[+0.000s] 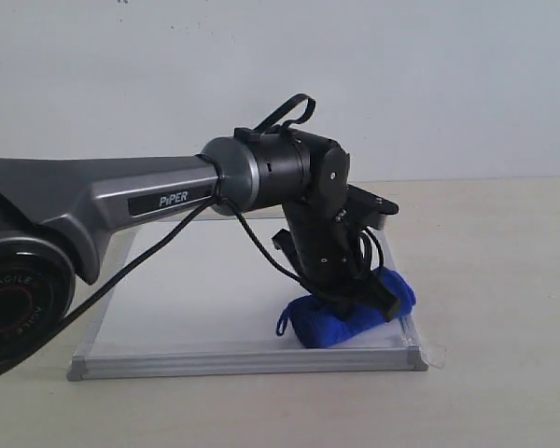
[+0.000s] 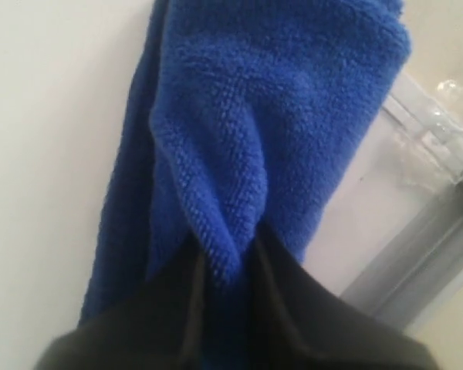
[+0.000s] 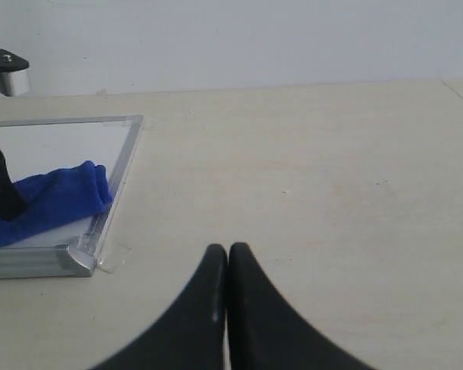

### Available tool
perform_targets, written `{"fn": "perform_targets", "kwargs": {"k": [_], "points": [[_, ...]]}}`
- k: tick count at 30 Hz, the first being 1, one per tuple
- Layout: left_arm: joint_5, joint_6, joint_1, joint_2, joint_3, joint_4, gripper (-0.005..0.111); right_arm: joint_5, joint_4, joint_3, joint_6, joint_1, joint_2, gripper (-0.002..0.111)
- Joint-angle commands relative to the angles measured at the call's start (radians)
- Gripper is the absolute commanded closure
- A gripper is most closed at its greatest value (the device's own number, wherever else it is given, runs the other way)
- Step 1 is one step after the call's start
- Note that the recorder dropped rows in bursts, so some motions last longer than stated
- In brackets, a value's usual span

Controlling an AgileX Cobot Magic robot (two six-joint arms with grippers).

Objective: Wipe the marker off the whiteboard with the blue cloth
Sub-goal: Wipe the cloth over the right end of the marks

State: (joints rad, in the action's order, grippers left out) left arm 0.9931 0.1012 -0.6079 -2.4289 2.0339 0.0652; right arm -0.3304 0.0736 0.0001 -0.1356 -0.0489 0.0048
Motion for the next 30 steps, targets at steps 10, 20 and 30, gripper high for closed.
{"fn": "perform_targets", "kwargs": {"k": [10,20,30], "points": [[0.102,-0.315,0.181,-0.026,-0.01,-0.315,0.103,0.008,0.008,0.0,0.0,0.008,-0.005,0.108],[0.032,-0.152,0.04,-0.026,-0.01,-0.1,0.103,0.008,0.008,0.0,0.0,0.008,-0.005,0.108],[-0.012,-0.136,-0.016,-0.026,0.003,-0.145,0.103,0.008,0.008,0.0,0.0,0.008,-0.005,0.108]]}}
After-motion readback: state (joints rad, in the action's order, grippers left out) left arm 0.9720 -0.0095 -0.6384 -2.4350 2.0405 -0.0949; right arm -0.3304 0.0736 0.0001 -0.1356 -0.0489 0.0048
